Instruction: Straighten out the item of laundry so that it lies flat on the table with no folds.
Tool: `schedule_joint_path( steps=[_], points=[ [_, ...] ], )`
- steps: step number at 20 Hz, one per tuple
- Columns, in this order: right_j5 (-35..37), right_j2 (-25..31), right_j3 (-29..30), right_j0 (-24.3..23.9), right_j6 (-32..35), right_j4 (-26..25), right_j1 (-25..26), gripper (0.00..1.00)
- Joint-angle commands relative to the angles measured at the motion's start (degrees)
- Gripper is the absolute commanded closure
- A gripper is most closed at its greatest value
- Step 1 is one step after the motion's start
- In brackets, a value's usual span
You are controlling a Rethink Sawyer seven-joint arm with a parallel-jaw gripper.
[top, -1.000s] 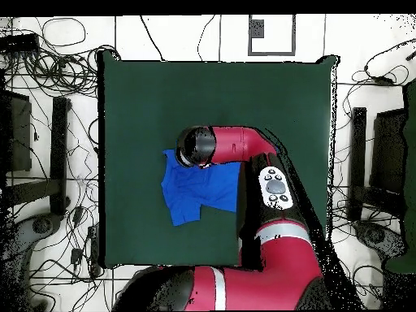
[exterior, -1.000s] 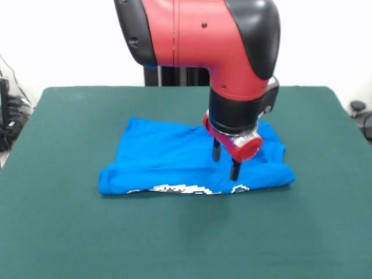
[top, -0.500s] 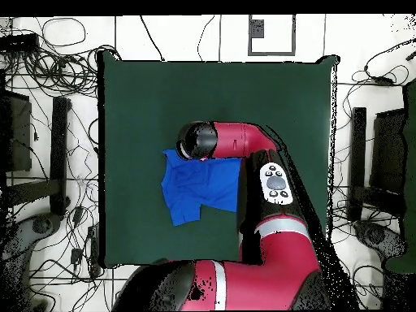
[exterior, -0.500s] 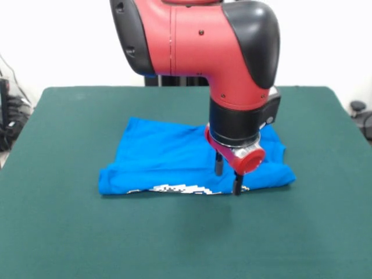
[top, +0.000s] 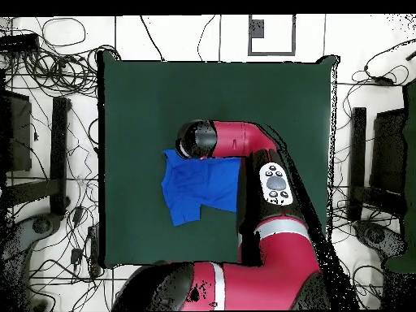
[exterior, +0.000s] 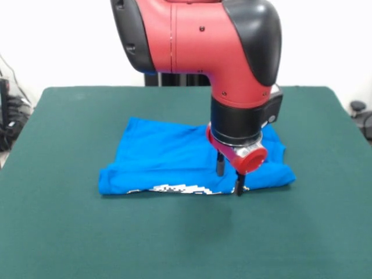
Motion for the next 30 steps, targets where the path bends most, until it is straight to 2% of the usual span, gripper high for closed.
schedule_joint_path(
  steps=[1, 5, 8, 16, 19, 23, 30],
  points=[
    [0.2, 1.8, 2.9, 2.6, 2.0, 1.7, 0.8, 0.00],
    [1.0, 1.3, 0.9, 3.0, 2.6, 1.7, 2.7, 0.00],
    [1.0, 0.9, -2.8, 3.5, 3.2, 1.7, 5.7, 0.00],
    [11.8, -1.2, -27.0, 6.8, 4.4, 2.1, 18.9, 0.00],
    [16.8, -1.2, -34.5, 7.1, 3.4, 1.9, 22.0, 0.00],
    [22.3, -0.2, -40.0, 7.1, 1.5, 0.9, 23.5, 0.00],
    [25.1, 2.0, -39.2, 6.5, -5.4, 0.0, 21.7, 0.00]
  ],
)
